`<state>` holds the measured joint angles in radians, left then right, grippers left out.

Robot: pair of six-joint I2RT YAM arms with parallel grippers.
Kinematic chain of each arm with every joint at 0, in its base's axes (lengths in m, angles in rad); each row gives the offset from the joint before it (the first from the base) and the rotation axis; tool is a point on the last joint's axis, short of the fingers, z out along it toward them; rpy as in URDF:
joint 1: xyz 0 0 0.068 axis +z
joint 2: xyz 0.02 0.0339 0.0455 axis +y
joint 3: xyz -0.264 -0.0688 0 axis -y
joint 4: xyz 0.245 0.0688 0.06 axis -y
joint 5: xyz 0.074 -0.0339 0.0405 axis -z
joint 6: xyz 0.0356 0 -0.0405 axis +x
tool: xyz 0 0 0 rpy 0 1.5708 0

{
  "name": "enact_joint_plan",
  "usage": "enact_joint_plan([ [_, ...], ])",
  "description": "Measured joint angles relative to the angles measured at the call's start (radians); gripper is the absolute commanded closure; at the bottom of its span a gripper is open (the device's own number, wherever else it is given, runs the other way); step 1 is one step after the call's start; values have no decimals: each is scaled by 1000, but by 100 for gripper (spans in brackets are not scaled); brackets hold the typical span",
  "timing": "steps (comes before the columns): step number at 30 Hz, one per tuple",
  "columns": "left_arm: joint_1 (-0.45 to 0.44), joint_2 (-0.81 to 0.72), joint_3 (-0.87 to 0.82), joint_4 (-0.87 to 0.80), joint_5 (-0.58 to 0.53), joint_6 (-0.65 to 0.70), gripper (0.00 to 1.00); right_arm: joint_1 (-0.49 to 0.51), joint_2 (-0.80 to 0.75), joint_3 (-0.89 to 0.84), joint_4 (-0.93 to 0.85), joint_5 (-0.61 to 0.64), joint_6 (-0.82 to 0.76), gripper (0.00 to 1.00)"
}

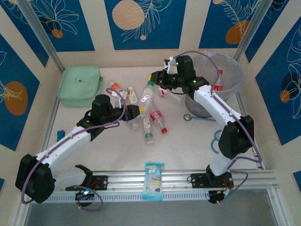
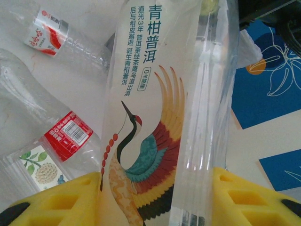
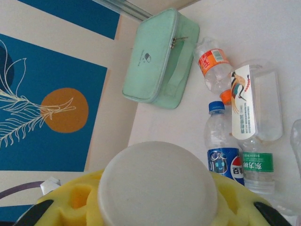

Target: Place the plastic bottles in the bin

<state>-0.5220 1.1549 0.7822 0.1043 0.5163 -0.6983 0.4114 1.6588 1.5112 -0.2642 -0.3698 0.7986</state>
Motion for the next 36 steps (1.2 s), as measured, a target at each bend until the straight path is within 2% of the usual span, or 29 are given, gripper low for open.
enact_joint_plan([
  [3,0,10,34,-11,0,11,10,-19,-3,46,-60,2,-33,88],
  [4,1,10,48,-31,-4,19,2,-37,-6,72,-96,3,-55,90],
  [5,4,10,61,-51,-8,27,0,-60,-12,100,-131,9,-78,93],
  [11,68,42,150,-215,-93,55,0,-284,-128,271,-298,75,-202,100],
  [16,140,124,191,-328,-203,51,0,-496,-276,317,-317,138,-251,100],
  [20,149,199,225,-406,-280,50,0,-596,-305,342,-320,196,-298,100],
  [27,149,223,217,-435,-325,40,0,-636,-167,354,-335,280,-369,100],
  [31,149,219,184,-442,-346,41,0,-634,-56,386,-378,286,-381,100],
  [36,149,209,160,-464,-360,41,0,-625,14,387,-427,285,-395,100],
])
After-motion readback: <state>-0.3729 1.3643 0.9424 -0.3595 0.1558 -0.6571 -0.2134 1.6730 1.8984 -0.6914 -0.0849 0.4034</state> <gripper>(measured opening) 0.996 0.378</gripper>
